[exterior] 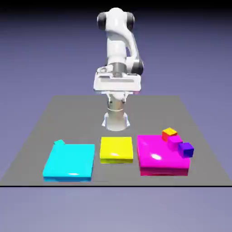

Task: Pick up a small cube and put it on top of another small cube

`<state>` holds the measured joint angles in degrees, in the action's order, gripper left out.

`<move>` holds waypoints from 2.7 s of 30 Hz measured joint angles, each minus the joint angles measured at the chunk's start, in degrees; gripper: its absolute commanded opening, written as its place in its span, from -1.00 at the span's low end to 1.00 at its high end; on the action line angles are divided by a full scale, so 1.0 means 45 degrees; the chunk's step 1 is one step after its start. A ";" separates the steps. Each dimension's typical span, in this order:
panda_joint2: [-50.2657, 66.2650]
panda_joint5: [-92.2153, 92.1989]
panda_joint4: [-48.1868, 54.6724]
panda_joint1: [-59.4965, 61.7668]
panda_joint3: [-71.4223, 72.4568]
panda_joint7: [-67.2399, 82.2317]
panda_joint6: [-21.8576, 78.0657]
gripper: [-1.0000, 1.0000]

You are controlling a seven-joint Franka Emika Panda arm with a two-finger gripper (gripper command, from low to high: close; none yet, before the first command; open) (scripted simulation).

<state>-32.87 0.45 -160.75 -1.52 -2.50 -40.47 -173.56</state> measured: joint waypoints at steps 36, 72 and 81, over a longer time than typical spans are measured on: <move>-0.1378 0.2999 0.1656 -0.5498 -1.6612 1.3206 0.2942 0.00; -0.2125 0.4516 0.2493 -0.8413 -2.4854 1.9515 0.4195 -1.00; -0.1339 0.3985 0.1329 -0.9614 -2.0715 1.5859 0.3226 -1.00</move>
<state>-38.89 18.39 -154.77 -44.78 -95.72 30.90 -159.05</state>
